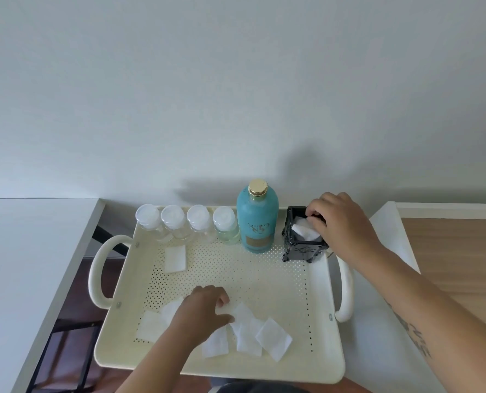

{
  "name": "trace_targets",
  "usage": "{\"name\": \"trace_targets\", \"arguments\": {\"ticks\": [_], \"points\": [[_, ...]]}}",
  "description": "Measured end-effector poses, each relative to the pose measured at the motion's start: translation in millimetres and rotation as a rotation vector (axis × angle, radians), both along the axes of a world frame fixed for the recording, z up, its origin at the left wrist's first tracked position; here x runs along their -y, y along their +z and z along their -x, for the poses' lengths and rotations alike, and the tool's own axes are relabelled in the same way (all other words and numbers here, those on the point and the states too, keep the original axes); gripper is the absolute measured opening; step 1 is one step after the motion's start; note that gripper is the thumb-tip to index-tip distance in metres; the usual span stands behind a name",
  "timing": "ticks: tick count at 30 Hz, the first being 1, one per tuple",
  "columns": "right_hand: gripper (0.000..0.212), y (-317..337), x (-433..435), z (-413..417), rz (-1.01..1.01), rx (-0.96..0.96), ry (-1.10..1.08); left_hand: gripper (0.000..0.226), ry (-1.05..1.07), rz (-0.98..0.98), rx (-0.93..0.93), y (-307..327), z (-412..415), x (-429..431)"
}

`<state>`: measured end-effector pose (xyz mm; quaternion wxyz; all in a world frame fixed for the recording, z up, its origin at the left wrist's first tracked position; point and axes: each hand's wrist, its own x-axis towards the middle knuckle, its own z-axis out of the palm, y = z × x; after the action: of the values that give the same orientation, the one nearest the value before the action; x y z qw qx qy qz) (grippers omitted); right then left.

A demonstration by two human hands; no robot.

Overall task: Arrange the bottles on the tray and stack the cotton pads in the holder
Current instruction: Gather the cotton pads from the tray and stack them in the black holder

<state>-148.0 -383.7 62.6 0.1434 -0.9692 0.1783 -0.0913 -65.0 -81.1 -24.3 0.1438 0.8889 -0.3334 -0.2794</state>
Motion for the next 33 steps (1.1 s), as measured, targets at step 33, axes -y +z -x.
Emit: {"name": "trace_targets", "arguments": {"ticks": [33], "points": [[0.035,-28.3,-33.1,22.5,0.085,0.064,0.058,0.014,0.187,0.236,-0.225,18.1,-10.7,10.9]]}}
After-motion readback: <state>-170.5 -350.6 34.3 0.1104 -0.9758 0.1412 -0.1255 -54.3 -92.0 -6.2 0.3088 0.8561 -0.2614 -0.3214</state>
